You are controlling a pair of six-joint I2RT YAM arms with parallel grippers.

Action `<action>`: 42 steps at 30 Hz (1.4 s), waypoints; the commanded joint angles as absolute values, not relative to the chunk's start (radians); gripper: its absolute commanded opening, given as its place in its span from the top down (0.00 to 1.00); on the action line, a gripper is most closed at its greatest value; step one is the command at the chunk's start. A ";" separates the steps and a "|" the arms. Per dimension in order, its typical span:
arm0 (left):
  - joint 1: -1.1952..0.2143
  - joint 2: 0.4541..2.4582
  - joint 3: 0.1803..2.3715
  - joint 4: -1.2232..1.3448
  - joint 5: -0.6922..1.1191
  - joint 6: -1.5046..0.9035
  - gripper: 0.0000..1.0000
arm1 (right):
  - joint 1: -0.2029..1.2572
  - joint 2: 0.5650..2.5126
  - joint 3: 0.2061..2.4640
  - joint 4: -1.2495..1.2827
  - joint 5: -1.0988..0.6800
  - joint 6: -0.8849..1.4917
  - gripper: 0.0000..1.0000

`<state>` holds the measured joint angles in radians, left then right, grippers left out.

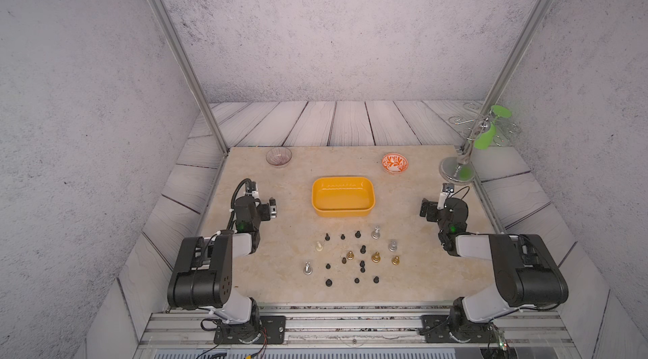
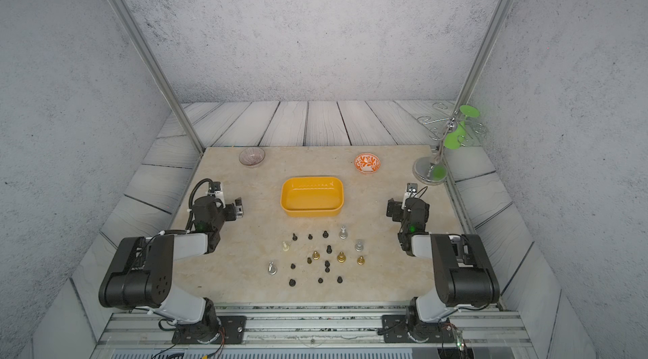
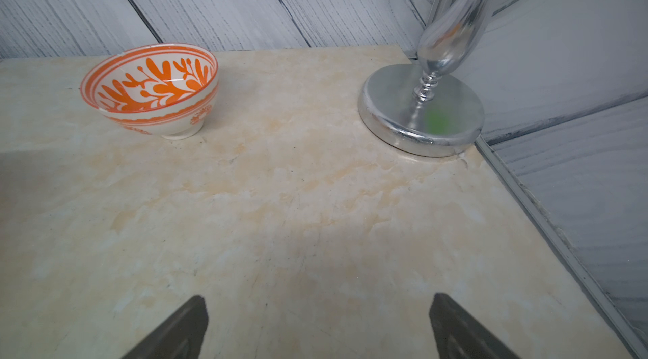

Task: Put the chess pieces into the storage box
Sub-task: Pick up the chess piece at the center of the board.

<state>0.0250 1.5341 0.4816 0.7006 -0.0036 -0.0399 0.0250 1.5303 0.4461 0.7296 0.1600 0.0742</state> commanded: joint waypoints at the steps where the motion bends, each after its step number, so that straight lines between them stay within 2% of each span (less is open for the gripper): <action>1: 0.019 1.530 0.479 0.728 -0.009 -0.018 0.01 | 0.025 1.532 0.459 0.726 0.167 0.069 0.01; 6: 0.019 1.528 0.476 0.731 -0.010 -0.018 0.01 | 0.026 1.520 0.460 0.726 0.166 0.062 0.01; 9: 0.019 1.512 0.469 0.765 -0.004 -0.019 0.03 | 0.046 1.411 0.563 0.441 0.185 0.070 0.01; 12: 0.020 1.382 0.565 0.426 0.005 -0.058 0.03 | 0.057 1.321 0.691 0.119 0.173 0.131 0.01; 13: 0.019 1.348 0.629 0.262 -0.002 -0.084 0.01 | 0.065 1.293 0.729 0.033 0.146 0.136 0.01; 15: 0.013 1.308 0.691 0.089 -0.045 -0.147 0.01 | 0.085 1.247 0.782 -0.099 0.093 0.135 0.01; 18: -0.007 1.236 0.733 -0.060 -0.083 -0.215 0.01 | 0.115 1.187 0.841 -0.250 -0.014 0.139 0.01; 22: -0.036 1.096 0.714 -0.155 -0.011 -0.255 0.01 | 0.169 1.132 0.884 -0.391 -0.107 0.160 0.01; 28: -0.072 0.940 0.632 -0.217 0.176 -0.349 0.01 | 0.299 1.112 0.916 -0.546 -0.165 0.178 0.01; 35: -0.134 0.849 0.538 -0.213 0.170 -0.441 0.01 | 0.417 1.116 0.896 -0.555 -0.112 0.230 0.00; 42: -0.176 0.883 0.519 -0.191 0.238 -0.545 0.07 | 0.502 1.235 0.927 -0.558 -0.090 0.275 0.06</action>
<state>-0.1570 0.8700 0.5282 -0.1982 0.1963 -0.4770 0.4671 1.1851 0.8967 -0.5289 -0.1173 0.2443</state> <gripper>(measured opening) 0.936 0.940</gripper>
